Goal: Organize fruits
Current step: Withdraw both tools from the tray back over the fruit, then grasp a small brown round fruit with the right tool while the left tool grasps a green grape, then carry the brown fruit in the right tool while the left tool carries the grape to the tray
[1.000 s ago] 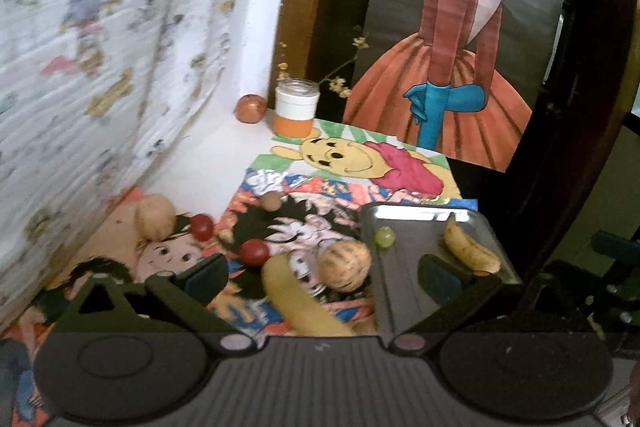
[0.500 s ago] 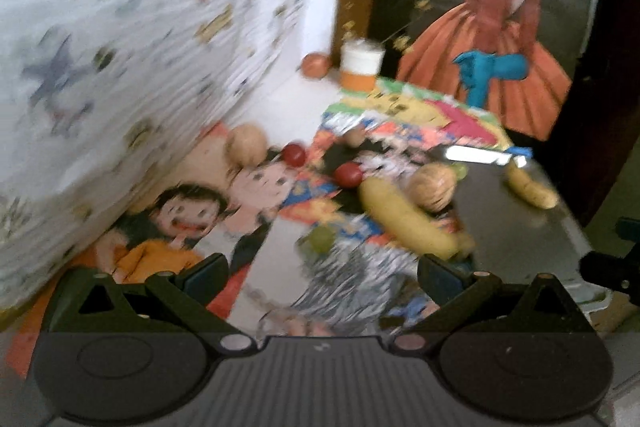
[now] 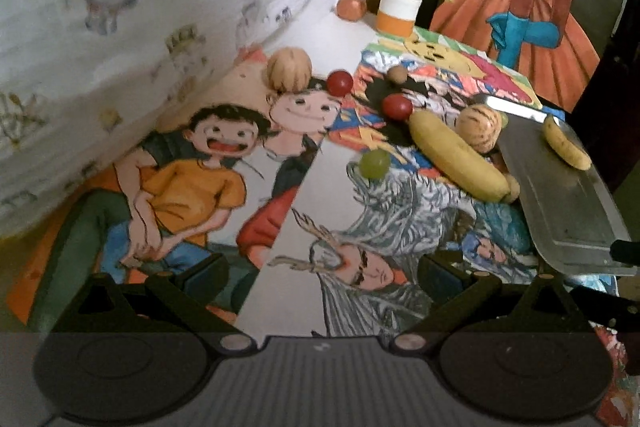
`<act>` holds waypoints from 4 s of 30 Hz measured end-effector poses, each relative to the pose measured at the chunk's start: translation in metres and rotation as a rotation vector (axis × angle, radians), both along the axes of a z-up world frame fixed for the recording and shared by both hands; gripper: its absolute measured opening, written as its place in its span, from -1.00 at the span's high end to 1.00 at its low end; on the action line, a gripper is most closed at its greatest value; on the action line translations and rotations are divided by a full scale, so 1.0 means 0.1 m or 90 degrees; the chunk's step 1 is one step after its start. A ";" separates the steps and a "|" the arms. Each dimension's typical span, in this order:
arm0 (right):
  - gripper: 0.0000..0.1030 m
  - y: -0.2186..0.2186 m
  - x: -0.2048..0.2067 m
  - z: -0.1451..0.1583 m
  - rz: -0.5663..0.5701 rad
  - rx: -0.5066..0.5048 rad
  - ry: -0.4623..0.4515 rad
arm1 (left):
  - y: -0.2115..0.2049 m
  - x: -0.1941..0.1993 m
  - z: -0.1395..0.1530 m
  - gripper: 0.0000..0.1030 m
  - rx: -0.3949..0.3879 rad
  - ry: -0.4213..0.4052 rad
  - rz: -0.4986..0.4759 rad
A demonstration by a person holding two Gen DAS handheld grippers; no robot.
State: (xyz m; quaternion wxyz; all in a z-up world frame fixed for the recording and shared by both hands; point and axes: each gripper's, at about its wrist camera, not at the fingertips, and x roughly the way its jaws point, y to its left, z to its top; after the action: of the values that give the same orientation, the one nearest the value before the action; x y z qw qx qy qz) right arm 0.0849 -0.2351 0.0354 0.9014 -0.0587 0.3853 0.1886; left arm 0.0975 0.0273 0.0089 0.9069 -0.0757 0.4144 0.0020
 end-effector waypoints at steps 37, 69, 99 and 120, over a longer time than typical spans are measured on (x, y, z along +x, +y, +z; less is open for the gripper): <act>-0.99 0.17 0.73 -0.10 0.303 -0.137 -0.057 | -0.11 0.59 -0.07 -0.99 0.047 -0.024 -0.076; -0.34 0.15 1.28 -0.36 0.416 -0.024 -0.004 | -0.35 0.93 -0.23 -0.49 0.059 -0.085 -0.241; 0.19 0.17 0.85 -0.43 0.185 0.042 -0.041 | -0.28 0.82 -0.21 0.51 0.000 -0.094 -0.154; 0.38 0.24 0.67 -0.44 0.094 0.042 -0.056 | -0.29 0.53 -0.19 0.52 -0.050 -0.079 -0.088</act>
State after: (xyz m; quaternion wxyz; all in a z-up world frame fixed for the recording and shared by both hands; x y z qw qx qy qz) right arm 0.1520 -0.2115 -0.0091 0.9023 -0.0652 0.3338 0.2648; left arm 0.1507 -0.0021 -0.0099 0.9251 -0.0822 0.3616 -0.0814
